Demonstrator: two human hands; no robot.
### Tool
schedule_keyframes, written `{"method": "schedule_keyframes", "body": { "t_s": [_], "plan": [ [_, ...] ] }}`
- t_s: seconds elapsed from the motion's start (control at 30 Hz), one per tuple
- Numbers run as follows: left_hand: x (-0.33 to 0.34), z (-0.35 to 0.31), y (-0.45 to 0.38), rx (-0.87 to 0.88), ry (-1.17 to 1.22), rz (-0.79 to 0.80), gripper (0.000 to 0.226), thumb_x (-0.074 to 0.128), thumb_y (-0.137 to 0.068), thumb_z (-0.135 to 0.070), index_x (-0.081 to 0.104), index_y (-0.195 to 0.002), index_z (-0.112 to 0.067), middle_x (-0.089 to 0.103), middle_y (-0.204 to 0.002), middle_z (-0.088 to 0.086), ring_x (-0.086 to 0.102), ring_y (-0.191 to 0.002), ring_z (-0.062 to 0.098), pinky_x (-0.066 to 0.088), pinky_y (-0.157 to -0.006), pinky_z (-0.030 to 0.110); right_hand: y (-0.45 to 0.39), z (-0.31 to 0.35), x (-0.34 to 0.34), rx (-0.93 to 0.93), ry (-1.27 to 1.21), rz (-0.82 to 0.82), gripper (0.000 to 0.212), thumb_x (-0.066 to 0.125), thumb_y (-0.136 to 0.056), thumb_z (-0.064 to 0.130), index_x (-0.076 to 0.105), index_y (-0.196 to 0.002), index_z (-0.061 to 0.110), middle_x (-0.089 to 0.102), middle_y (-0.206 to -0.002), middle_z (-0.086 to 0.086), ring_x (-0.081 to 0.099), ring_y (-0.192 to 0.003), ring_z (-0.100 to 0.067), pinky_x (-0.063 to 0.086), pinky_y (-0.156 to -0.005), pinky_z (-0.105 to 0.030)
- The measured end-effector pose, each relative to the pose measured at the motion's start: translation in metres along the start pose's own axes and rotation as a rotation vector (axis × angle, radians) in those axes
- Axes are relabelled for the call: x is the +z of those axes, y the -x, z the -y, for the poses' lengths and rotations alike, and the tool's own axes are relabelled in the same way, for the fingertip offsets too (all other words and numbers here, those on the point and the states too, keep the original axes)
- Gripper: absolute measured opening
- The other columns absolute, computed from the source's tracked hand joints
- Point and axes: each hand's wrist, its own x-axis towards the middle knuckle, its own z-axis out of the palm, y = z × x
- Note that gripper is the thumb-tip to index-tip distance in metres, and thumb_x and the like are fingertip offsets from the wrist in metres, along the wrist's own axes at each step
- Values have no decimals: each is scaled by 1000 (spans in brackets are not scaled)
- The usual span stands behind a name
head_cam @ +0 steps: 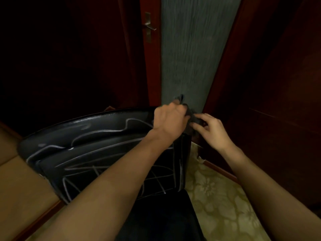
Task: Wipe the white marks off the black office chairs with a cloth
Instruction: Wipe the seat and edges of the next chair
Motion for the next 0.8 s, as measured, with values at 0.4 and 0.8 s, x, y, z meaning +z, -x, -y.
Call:
{"method": "schedule_keyframes", "body": {
  "t_s": [0.4,0.8],
  "plan": [
    [8,106,67,-96,-87,-344,35,66,-85,-33,73,-114,-16,65,-85,12,65,-68,34,51,-56,35,-23,99,57,-468,476,-205,36,81,-74,26,61,-100,12,64,-88,-10,65,-80,-32,47,-65,-38],
    [22,100,68,-161,-166,-435,36,60,-88,-36,72,-113,-13,63,-87,12,59,-79,34,43,-67,39,-22,101,57,-451,644,-259,28,76,-78,29,59,-98,18,66,-84,-4,60,-78,-29,31,-69,-39]
  ]
}}
